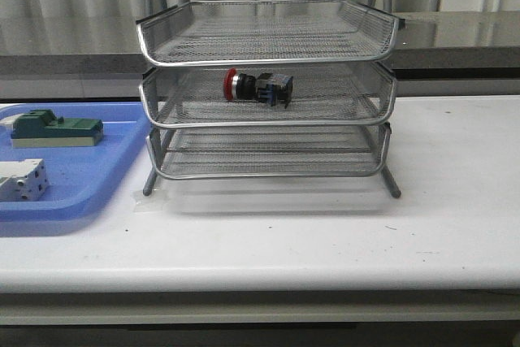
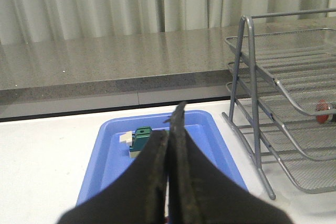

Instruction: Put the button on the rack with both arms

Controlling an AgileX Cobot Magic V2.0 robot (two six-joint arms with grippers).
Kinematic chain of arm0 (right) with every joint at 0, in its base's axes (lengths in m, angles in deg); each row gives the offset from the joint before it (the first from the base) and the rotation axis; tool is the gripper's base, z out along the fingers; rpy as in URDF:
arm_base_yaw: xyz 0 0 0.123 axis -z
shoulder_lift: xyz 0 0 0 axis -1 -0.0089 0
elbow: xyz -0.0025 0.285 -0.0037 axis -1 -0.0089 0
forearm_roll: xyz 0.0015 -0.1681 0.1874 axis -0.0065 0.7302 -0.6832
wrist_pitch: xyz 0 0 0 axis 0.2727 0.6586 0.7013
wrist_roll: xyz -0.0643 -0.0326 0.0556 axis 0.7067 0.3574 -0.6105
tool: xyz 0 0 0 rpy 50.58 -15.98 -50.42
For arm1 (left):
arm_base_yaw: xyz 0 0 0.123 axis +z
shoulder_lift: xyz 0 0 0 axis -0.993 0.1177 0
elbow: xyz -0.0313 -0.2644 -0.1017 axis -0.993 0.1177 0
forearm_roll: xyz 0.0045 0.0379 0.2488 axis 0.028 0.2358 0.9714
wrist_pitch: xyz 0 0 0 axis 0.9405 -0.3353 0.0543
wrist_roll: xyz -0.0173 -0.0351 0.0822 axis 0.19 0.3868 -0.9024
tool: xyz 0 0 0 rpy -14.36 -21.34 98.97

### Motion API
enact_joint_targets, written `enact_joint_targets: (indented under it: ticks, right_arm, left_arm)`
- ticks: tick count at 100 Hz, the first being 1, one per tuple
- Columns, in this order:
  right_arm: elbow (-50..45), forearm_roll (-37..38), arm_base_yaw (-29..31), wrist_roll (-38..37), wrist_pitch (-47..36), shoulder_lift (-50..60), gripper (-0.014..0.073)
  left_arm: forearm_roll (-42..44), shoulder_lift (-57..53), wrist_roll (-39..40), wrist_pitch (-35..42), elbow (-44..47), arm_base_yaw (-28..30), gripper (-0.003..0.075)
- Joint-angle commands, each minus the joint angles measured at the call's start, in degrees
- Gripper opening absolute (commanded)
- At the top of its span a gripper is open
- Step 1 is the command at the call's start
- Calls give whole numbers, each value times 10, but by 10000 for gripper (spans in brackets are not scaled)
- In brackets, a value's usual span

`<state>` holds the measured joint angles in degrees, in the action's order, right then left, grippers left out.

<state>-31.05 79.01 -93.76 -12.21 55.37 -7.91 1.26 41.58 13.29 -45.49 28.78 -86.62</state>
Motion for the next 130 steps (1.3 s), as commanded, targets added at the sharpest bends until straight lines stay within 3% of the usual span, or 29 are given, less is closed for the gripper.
enact_joint_targets:
  ticks: [1, 49, 75, 130]
  right_arm:
    - [-1, 0, 4, 4, -51, 9, -60]
    - [-1, 0, 4, 4, -51, 9, -60]
    - [-1, 0, 4, 4, -51, 9, -60]
    - [-1, 0, 4, 4, -51, 9, -60]
  left_arm:
    - [74, -7, 81, 41, -11, -4, -20]
    - [95, -150, 104, 68, 115, -3, -20]
    - [96, -149, 134, 121, 159, -3, -20]
    - [107, -149, 134, 124, 159, -3, -20]
